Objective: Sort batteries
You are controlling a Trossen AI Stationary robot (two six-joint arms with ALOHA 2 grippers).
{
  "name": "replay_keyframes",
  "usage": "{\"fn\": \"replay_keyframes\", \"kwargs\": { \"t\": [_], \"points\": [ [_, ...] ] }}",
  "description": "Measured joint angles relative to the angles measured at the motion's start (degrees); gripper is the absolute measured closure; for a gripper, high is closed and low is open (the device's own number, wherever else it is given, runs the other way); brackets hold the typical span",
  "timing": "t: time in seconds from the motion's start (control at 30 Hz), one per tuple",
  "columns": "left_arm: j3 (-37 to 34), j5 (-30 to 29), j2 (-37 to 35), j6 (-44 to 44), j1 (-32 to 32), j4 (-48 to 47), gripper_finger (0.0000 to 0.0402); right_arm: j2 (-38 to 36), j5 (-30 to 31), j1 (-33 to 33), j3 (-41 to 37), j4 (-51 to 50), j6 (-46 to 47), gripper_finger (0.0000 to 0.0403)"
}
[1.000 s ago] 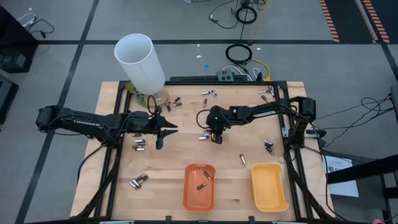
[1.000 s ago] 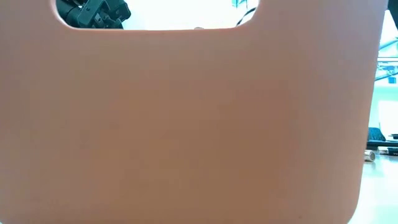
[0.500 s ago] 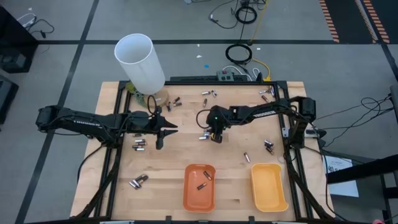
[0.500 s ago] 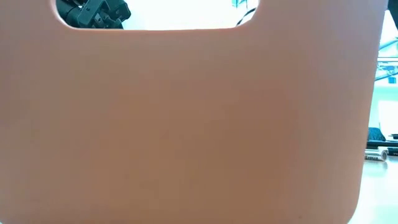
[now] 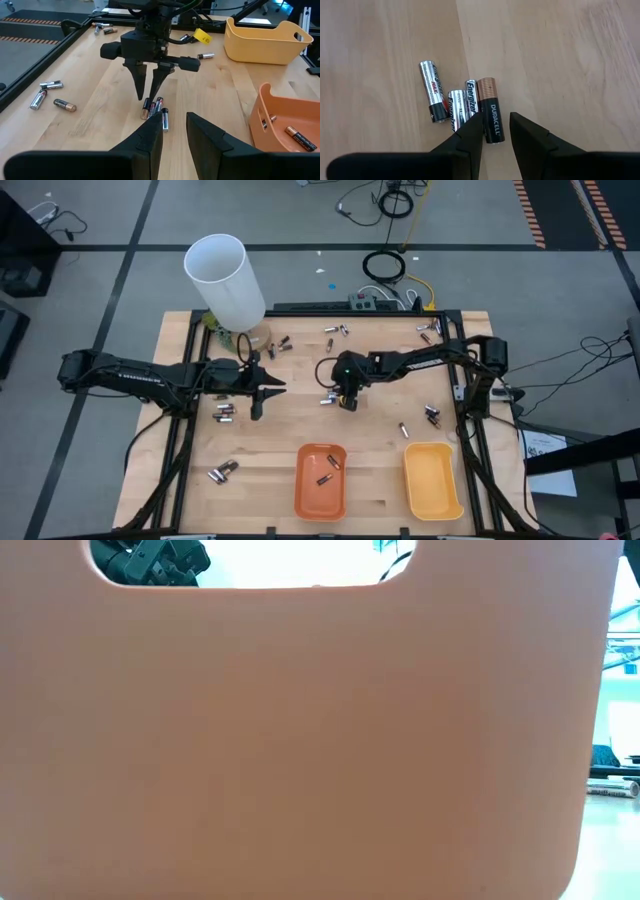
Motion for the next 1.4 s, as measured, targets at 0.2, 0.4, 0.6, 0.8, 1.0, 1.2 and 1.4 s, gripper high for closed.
{"fn": "replay_keyframes", "kwargs": {
  "t": [0.2,0.4,0.6,0.8,1.0,1.2,1.4],
  "points": [
    [0.0,0.0,0.0,0.0,0.0,0.0,0.0304,0.9,0.0,0.0,0.0,0.0,0.2,0.0314],
    [0.0,0.0,0.0,0.0,0.0,0.0,0.0304,1.3,0.1,-0.1,0.0,0.1,0.1,0.0314],
    [0.0,0.0,0.0,0.0,0.0,0.0,0.0304,3.8,0.1,-0.7,0.3,0.4,0.2,0.0314],
    [0.0,0.0,0.0,0.0,0.0,0.0,0.0304,4.2,-0.2,-1.3,0.2,0.7,1.2,0.0319],
    [0.0,0.0,0.0,0.0,0.0,0.0,0.0304,4.2,-0.4,-1.6,0.2,0.6,0.2,0.0382],
    [0.0,0.0,0.0,0.0,0.0,0.0,0.0304,2.0,1.7,-1.5,-0.1,0.1,0.5,0.0383],
    [0.0,0.0,0.0,0.0,0.0,0.0,0.0304,-5.1,6.4,-1.4,-0.1,-0.6,1.0,0.0383]
  ]
}}
